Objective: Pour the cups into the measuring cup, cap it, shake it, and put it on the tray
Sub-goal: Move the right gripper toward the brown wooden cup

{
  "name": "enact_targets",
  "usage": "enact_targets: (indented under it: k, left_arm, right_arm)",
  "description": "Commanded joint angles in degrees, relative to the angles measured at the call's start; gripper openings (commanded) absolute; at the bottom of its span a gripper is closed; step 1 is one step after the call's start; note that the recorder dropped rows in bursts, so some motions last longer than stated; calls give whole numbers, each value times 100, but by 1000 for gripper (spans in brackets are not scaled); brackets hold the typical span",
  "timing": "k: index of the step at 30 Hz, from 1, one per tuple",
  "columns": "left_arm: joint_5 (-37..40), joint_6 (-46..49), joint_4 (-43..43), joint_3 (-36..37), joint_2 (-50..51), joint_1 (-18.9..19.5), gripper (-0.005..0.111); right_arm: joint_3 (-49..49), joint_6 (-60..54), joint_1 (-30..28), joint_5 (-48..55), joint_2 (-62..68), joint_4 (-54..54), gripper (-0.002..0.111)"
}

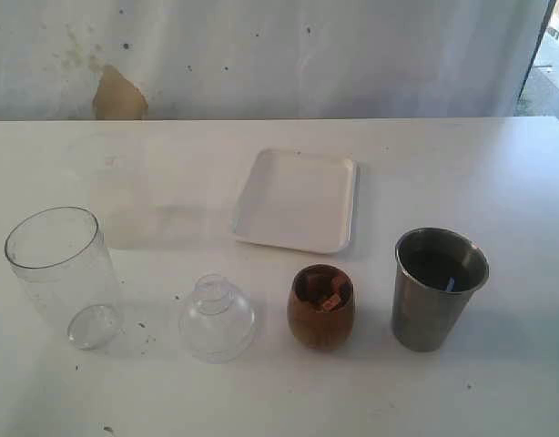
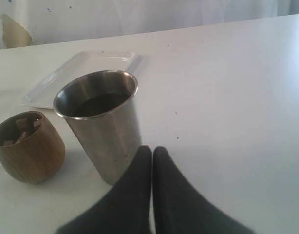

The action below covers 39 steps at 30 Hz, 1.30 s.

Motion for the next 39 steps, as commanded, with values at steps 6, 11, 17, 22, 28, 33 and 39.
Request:
enact_targets:
  k: [6, 11, 17, 22, 28, 33, 39]
  left_arm:
    - [-32, -24, -18, 0, -26, -8, 0]
    - [-32, -24, -18, 0, -26, -8, 0]
    - [-32, -24, -18, 0, -26, -8, 0]
    - [-32, -24, -18, 0, -26, -8, 0]
    - [-32, -24, -18, 0, -26, -8, 0]
    - [-32, -24, -18, 0, -26, -8, 0]
    - [-32, -24, -18, 0, -26, -8, 0]
  right_arm:
    - [31, -22, -33, -5, -28, -53, 0]
    - [31, -80, -33, -22, -28, -62, 0]
    - [31, -874, -33, -2743, -28, -79, 0]
    - [31, -28, -33, -6156, -28, 33, 0]
    - [-511, 1564, -22, -4884, 369, -2217, 24]
    - [-841, 3300, -22, -5184, 1642, -3880, 89]
    - [-904, 4023, -22, -6617, 3291, -5633, 91]
